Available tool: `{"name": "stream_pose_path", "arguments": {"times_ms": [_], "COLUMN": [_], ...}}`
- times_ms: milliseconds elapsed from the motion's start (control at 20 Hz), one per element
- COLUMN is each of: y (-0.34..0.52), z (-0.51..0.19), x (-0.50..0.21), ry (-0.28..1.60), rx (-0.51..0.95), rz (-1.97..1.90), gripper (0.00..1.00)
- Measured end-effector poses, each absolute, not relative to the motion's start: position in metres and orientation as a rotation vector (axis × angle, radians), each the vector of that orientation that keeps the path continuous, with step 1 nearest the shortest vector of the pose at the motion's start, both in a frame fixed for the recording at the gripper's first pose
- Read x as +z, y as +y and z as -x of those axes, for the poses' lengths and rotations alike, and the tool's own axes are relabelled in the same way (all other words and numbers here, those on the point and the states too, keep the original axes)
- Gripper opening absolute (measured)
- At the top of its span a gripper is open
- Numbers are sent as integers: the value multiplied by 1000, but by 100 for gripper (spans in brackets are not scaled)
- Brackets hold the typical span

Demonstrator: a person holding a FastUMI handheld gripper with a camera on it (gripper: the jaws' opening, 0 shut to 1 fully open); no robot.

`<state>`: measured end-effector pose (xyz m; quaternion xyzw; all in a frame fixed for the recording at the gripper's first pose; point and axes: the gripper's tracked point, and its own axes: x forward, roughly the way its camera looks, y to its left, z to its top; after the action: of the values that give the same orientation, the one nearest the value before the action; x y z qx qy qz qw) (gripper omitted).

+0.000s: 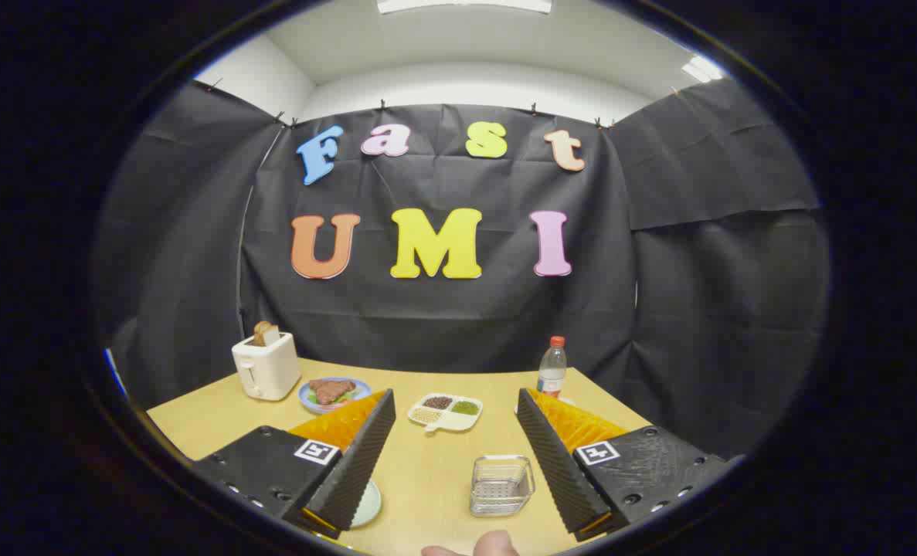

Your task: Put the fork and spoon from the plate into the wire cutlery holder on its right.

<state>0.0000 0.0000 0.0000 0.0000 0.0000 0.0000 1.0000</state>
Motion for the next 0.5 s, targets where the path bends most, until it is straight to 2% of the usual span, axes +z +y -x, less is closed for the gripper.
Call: {"name": "stream_pose_path", "arguments": {"times_ms": [500], "y": [-12], "z": [0], "x": [-2], "ry": [10], "rx": [-39], "rz": [-10], "gripper": [95]}}
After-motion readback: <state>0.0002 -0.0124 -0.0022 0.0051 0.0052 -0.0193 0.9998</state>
